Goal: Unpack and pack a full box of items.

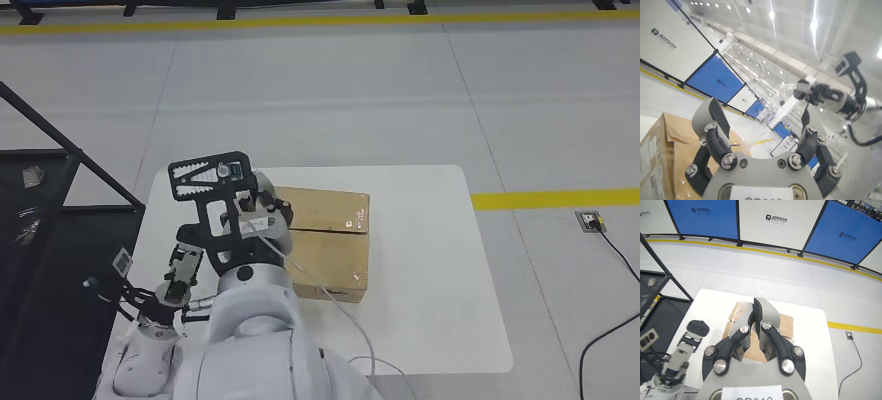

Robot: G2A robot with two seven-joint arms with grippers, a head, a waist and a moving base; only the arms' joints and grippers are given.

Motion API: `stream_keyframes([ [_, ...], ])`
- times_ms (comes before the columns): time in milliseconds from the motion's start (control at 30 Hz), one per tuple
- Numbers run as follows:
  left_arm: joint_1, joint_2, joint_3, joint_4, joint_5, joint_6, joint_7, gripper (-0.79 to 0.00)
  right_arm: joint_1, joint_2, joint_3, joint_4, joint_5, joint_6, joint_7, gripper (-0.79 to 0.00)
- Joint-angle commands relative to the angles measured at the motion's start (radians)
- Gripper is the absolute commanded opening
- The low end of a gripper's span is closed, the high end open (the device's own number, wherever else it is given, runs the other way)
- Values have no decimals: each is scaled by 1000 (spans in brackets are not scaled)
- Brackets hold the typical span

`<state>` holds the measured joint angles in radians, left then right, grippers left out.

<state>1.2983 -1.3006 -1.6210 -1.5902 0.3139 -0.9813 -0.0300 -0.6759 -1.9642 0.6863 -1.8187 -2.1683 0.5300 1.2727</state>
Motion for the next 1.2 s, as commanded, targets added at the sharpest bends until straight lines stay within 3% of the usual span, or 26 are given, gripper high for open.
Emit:
stream_keyframes([
  [0,-1,-2,2,8,48,-23,20,0,3,0,0,-6,2,9,-3,-785],
  [300,-1,-2,2,8,48,-23,20,0,-17,6,6,-7,31,-4,-41,-785],
  [433,9,2,26,13,-36,43,-31,0,-39,14,26,-24,100,9,-90,-785],
  [567,4,6,-16,3,160,87,-1,0,-38,14,32,-34,153,39,-108,-785],
  [700,11,-3,-23,-11,519,126,194,0,-28,14,47,-46,213,70,-126,-785],
  [900,20,-8,8,4,914,175,539,0,-18,13,64,-62,264,90,-133,-785],
  [1067,13,-2,28,28,1250,391,823,0,-12,11,72,-74,351,74,-127,-785],
  [1167,-7,-1,51,64,1334,491,940,0,-12,12,78,-84,403,59,-123,-785],
])
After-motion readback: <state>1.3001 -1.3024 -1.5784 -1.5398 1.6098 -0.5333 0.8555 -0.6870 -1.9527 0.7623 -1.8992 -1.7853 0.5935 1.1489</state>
